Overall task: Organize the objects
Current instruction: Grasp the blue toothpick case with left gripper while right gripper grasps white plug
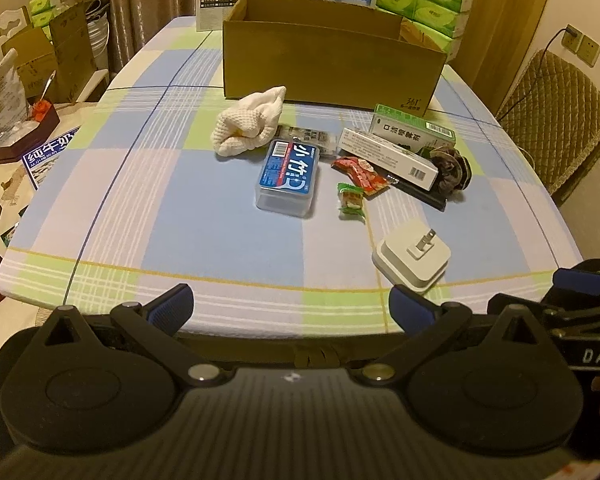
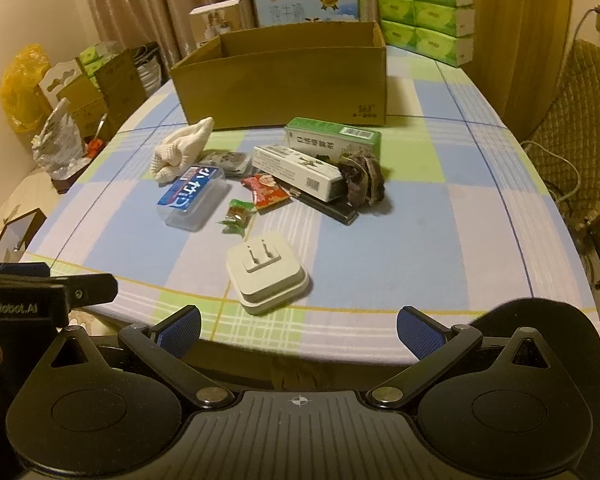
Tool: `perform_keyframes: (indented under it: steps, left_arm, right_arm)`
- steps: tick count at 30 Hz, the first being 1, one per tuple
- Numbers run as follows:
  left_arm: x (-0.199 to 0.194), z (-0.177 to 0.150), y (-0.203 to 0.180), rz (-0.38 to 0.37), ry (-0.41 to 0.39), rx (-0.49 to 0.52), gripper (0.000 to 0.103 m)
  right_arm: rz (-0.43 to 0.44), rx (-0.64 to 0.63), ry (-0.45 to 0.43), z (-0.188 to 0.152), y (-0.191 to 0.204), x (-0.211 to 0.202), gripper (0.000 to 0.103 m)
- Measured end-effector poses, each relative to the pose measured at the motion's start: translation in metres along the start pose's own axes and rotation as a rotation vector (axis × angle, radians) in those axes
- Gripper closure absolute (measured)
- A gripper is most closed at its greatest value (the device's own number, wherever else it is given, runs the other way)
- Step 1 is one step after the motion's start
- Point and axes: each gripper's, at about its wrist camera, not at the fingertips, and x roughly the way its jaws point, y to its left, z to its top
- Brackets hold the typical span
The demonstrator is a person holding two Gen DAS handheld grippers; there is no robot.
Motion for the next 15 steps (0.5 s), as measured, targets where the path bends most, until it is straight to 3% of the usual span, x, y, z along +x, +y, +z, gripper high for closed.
perform_keyframes:
  steps: [6,12,15]
  left_arm:
    - [0.011,0.01,0.008,-0.01,-0.002,0.021,0.001]
    - [0.023,0.027,0.018,-0.023,-0.074,0.038,0.001]
    - [0.035,0.038,0.018,-0.02,-0.056,0.072,0.001]
  right_arm:
    - [0.052,-0.07,-0.028,0.004,0.007,0.011,0.002]
    - [0.072,-0.169,-0.029,0.015,0.019,0.039,0.002]
    - [0.073,-0.186,-0.016,0.021,0.021,0.055,0.002]
